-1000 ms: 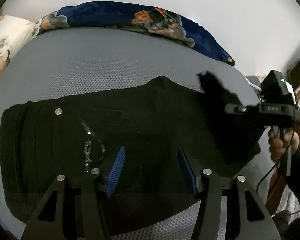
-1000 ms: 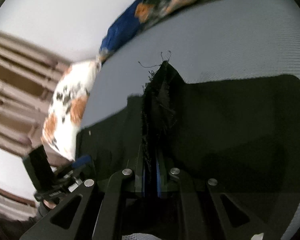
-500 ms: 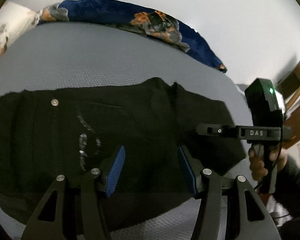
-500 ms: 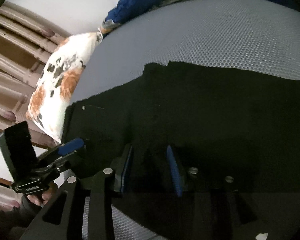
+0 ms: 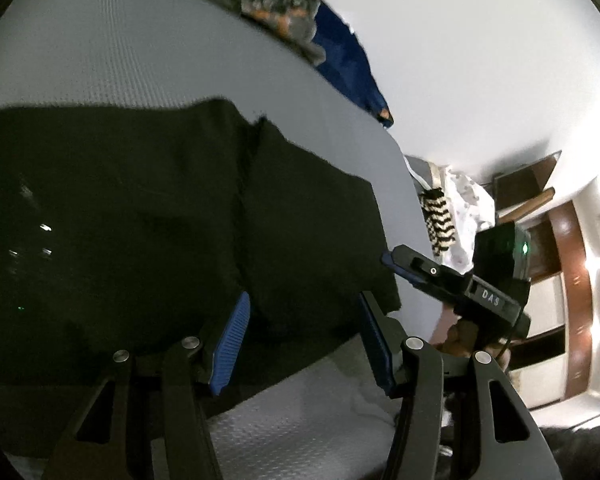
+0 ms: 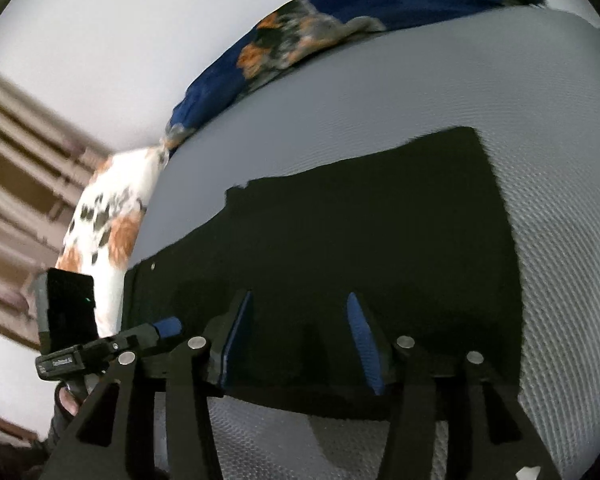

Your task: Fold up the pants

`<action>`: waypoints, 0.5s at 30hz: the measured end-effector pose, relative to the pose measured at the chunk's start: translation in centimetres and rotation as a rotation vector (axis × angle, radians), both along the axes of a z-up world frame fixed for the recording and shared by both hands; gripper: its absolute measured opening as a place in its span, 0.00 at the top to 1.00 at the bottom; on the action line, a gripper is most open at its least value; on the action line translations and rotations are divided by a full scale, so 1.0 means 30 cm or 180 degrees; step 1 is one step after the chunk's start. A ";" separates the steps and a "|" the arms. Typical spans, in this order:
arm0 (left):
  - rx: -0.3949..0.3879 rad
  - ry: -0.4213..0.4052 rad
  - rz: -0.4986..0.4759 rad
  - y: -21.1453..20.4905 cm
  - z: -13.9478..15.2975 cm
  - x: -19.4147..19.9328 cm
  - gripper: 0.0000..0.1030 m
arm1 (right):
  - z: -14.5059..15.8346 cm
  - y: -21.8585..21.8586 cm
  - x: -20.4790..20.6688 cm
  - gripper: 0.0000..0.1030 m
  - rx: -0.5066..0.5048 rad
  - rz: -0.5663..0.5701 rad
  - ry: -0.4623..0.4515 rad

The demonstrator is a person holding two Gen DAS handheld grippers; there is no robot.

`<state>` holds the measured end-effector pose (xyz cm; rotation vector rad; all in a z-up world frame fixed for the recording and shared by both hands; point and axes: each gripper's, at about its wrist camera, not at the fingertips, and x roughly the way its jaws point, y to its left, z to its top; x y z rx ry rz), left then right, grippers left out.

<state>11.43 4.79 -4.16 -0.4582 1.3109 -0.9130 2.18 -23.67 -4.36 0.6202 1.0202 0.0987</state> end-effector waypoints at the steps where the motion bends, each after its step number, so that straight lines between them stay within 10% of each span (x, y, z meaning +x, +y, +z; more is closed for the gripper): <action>1: 0.0054 0.0063 -0.0016 -0.017 -0.013 0.004 0.47 | -0.003 -0.013 -0.008 0.53 0.0027 -0.0045 -0.0008; 15: 0.0143 0.0758 0.0110 -0.078 -0.161 -0.002 0.47 | -0.042 -0.102 -0.056 0.53 0.0156 -0.0332 -0.0091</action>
